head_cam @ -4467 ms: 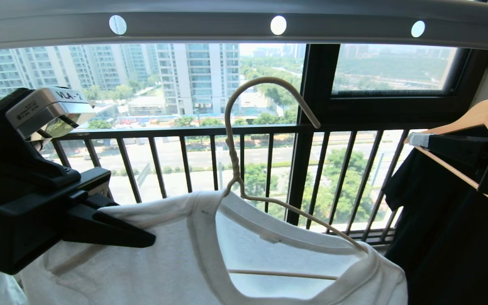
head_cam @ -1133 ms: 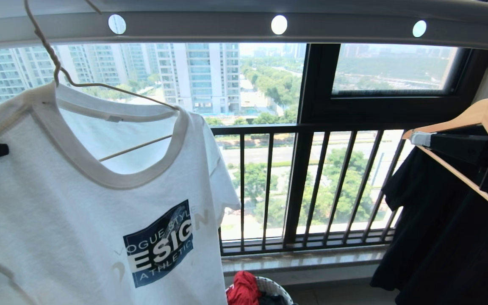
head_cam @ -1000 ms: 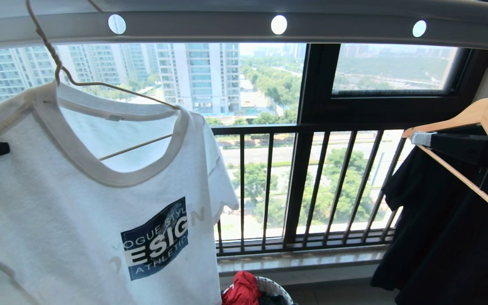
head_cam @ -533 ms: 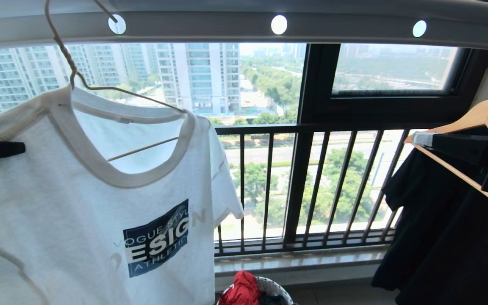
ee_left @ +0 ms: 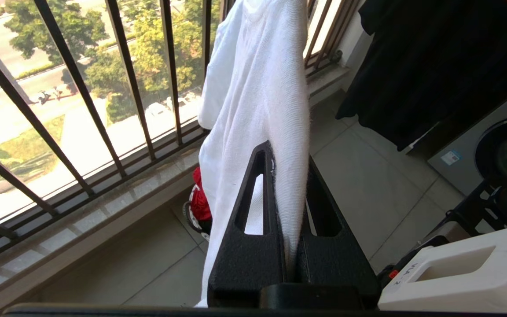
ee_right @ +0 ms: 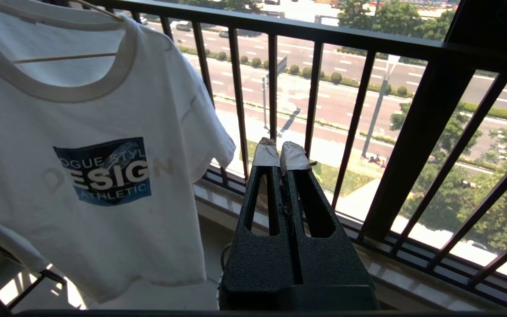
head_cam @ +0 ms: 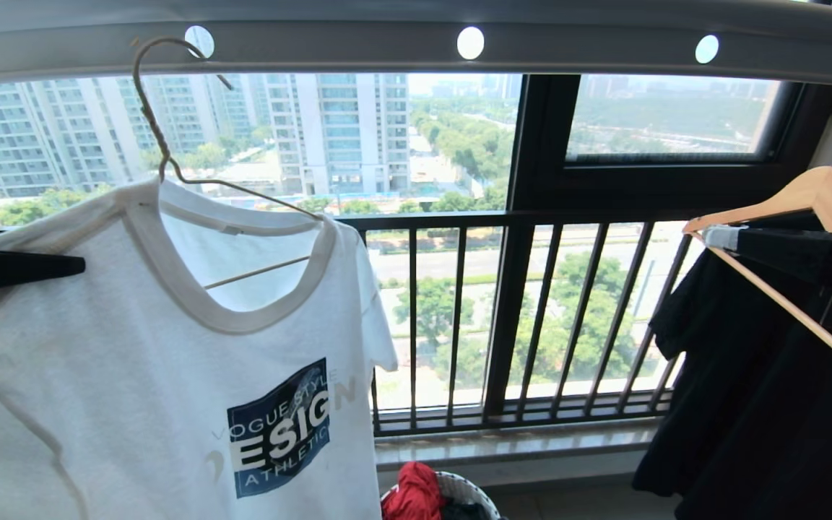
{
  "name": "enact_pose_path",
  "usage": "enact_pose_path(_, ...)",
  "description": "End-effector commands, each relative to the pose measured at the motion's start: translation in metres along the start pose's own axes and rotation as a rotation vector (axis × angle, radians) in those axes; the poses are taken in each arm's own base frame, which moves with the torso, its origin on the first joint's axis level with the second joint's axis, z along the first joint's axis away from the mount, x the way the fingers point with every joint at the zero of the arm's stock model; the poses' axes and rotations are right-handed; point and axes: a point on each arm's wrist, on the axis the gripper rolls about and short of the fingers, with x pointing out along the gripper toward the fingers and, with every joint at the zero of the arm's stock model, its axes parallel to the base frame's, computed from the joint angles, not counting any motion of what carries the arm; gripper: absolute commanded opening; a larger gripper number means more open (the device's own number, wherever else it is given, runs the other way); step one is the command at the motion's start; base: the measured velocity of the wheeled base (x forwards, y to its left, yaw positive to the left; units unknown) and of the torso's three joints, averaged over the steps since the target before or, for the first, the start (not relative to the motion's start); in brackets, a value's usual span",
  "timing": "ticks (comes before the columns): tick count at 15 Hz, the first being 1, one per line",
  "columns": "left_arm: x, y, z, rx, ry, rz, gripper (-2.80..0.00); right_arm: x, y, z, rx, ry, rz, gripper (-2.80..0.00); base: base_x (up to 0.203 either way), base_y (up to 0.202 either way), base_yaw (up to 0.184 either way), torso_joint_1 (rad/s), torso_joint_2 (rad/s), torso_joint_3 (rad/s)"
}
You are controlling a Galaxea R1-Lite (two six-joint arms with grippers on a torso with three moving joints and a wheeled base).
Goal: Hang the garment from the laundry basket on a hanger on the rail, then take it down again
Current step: Hang the clothes rack on the clothesline
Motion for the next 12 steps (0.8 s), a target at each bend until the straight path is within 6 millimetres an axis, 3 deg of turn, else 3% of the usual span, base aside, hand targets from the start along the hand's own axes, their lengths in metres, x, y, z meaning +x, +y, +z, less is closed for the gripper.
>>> enact_pose_path(1,0.007,0.0045,-0.0001,-0.009,0.017,-0.021,-2.8,-0.0001,0.0002,0.0002,-0.001,-0.002,0.003,-2.8,0.0,0.0,0.0,0.0,0.0,0.0)
enact_pose_path(9,0.0128,0.0089,-0.0008,-0.029,0.031,-0.034,-2.8,-0.0005,-0.0004,0.0003,-0.002,-0.003,-0.001,-2.8,0.0,0.0,0.0,0.0,0.0,0.0)
enact_pose_path(10,0.0116,0.0072,0.0001,-0.025,0.028,-0.032,0.0,-0.0011,-0.0006,0.0006,-0.002,-0.005,-0.003,-2.8,0.0,0.0,0.0,0.0,0.0,0.0)
enact_pose_path(12,0.0092,0.0045,0.0031,-0.011,0.02,-0.025,0.0,-0.0015,-0.0006,0.0009,-0.003,-0.007,-0.005,-2.8,0.0,0.0,0.0,0.0,0.0,0.0)
